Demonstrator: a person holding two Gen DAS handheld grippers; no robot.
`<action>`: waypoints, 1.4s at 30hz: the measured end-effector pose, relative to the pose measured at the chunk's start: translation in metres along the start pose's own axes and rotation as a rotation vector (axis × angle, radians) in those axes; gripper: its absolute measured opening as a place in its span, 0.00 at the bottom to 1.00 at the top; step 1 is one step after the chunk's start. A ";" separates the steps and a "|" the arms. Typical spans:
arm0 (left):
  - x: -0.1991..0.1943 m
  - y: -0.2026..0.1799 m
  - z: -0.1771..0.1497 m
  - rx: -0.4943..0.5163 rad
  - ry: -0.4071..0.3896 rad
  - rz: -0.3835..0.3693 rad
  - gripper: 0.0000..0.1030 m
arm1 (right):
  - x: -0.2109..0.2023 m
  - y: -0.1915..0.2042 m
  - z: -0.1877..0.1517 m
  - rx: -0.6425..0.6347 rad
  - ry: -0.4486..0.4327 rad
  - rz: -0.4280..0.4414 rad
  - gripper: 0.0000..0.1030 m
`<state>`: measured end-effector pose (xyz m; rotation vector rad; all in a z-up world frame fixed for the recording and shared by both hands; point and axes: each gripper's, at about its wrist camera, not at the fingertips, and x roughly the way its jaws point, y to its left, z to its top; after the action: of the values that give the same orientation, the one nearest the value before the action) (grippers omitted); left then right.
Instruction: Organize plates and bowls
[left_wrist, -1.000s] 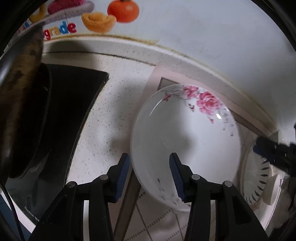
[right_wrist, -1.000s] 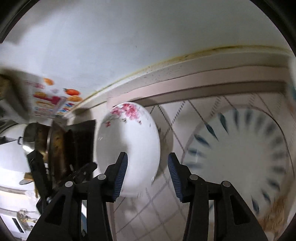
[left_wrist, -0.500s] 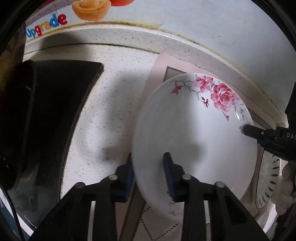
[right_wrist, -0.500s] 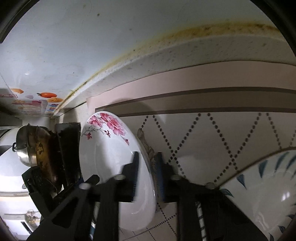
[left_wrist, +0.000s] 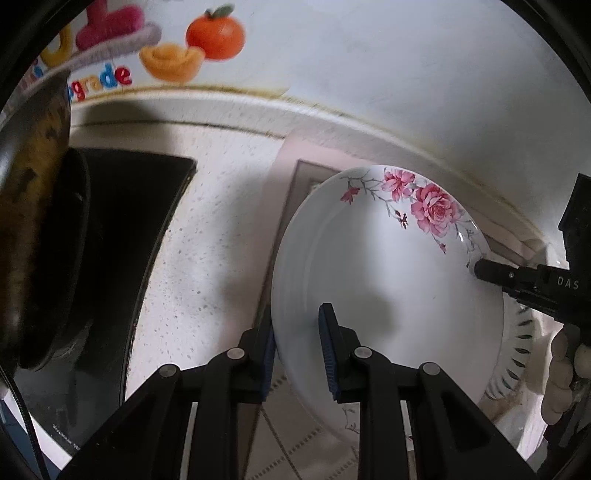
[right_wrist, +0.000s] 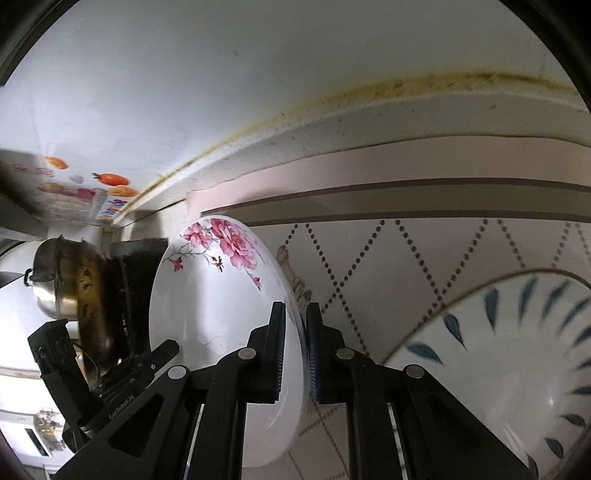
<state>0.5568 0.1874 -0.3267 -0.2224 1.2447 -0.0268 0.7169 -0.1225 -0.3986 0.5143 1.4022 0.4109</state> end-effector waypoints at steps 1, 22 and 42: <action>-0.005 -0.004 -0.001 0.002 -0.003 -0.009 0.19 | -0.009 0.000 -0.004 -0.003 -0.006 0.002 0.13; -0.048 -0.166 -0.123 0.285 0.104 -0.176 0.19 | -0.193 -0.111 -0.216 0.150 -0.110 -0.057 0.13; 0.005 -0.217 -0.202 0.409 0.239 -0.072 0.19 | -0.190 -0.208 -0.318 0.266 -0.089 -0.093 0.13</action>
<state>0.3904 -0.0567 -0.3524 0.0946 1.4375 -0.3763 0.3708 -0.3690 -0.3898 0.6722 1.3961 0.1251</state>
